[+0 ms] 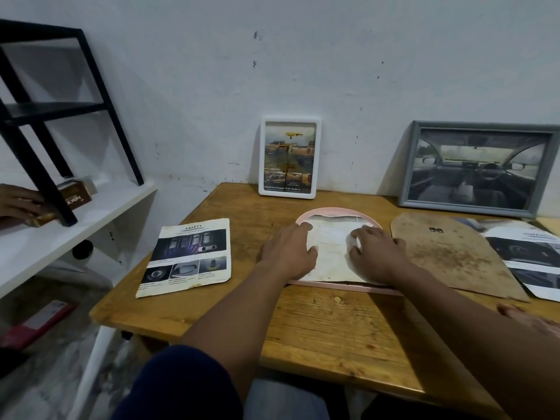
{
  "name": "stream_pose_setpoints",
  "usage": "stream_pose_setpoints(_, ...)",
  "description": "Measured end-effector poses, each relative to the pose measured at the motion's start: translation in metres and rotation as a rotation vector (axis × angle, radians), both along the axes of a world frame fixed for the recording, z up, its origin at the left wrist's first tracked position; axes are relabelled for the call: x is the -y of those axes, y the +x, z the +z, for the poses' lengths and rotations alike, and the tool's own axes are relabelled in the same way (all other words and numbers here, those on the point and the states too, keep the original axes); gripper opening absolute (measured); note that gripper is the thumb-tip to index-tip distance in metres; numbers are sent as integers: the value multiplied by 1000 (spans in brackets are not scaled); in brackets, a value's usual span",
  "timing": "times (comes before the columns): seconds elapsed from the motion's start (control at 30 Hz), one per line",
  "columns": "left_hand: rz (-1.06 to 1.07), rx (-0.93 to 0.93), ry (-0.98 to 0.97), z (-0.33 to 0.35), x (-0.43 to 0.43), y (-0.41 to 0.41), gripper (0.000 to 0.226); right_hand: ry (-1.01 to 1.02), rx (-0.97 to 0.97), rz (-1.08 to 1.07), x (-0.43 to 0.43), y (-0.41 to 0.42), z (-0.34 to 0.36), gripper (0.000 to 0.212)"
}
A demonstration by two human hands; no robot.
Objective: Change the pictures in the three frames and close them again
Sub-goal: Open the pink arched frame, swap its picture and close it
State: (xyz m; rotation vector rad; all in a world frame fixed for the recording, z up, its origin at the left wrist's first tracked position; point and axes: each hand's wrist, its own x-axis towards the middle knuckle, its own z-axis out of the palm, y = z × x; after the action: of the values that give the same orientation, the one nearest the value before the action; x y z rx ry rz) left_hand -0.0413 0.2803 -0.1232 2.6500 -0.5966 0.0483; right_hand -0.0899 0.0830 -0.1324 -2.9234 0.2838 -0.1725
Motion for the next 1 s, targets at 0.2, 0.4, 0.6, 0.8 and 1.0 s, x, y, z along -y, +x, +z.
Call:
stream_pose_setpoints(0.2, -19, 4, -73, 0, 1, 2, 62, 104, 8, -15, 4, 3, 6, 47)
stream_pose_setpoints(0.4, 15, -37, -85, -4, 0, 7, 59, 91, 9, -9, 9, -3, 4, 46)
stream_pose_setpoints(0.6, 18, -45, -93, -2, 1, 9, 56, 11, 25, 8, 6, -5, -3, 46)
stream_pose_setpoints(0.8, 50, 15, -131, 6, 3, 10, 47, 150, 124, 11, 7, -10, 9, 48)
stream_pose_setpoints(1.0, -20, 92, -81, 15, 31, 8, 57, 143, 149, -219, 46, -24, 41, 52)
